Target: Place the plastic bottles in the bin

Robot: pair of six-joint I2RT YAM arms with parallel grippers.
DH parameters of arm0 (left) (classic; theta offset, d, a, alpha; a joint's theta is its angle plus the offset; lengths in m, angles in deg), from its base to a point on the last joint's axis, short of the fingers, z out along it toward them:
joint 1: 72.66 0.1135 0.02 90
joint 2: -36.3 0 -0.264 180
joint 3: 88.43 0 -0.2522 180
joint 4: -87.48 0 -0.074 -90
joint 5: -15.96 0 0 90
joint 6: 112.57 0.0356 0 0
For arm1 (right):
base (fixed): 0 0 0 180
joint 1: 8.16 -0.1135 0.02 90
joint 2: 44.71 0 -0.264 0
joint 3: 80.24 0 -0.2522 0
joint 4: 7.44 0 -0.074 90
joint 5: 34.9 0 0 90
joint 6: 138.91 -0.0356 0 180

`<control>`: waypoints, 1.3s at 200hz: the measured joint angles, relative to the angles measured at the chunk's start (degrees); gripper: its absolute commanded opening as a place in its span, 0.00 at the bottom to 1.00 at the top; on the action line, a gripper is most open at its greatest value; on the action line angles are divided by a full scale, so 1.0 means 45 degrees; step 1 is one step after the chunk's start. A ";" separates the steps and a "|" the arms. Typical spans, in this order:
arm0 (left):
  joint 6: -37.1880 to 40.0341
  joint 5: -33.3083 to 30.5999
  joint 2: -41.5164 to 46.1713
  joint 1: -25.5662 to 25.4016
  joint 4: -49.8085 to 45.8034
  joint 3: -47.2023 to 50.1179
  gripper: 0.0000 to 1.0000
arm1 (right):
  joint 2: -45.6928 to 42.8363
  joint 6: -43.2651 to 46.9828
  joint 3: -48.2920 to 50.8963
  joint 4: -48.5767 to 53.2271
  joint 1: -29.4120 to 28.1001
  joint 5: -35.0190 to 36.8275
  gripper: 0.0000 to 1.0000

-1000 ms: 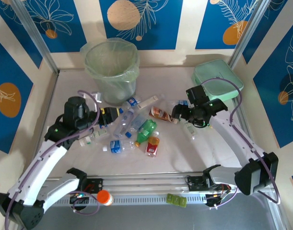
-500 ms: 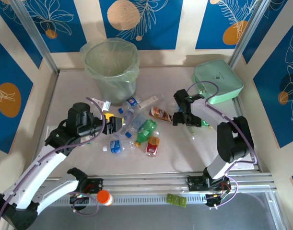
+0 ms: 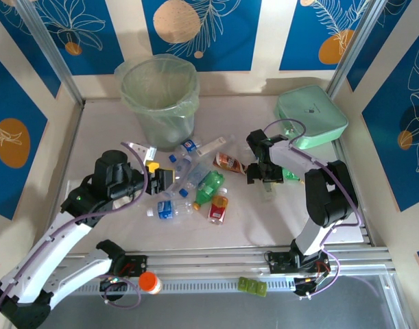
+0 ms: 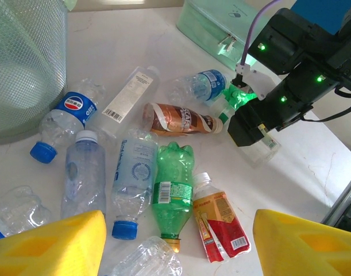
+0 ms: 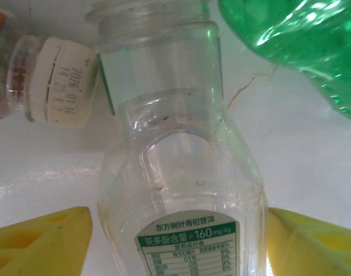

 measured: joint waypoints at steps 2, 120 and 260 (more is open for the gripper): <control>0.0000 -0.0010 0.0005 0.0000 0.0000 0.0000 0.68 | 0.0000 -0.0019 0.0005 0.0000 0.0000 -0.0005 0.75; 0.0005 -0.0325 0.0034 -0.0010 -0.0058 0.0000 0.68 | -0.0481 -0.0131 0.0704 -0.0199 0.0330 -0.0248 0.53; -0.1501 0.1462 -0.0495 0.0005 0.1491 0.0010 0.72 | -0.7723 -0.0219 0.0000 -0.1161 -0.1404 -0.5824 0.51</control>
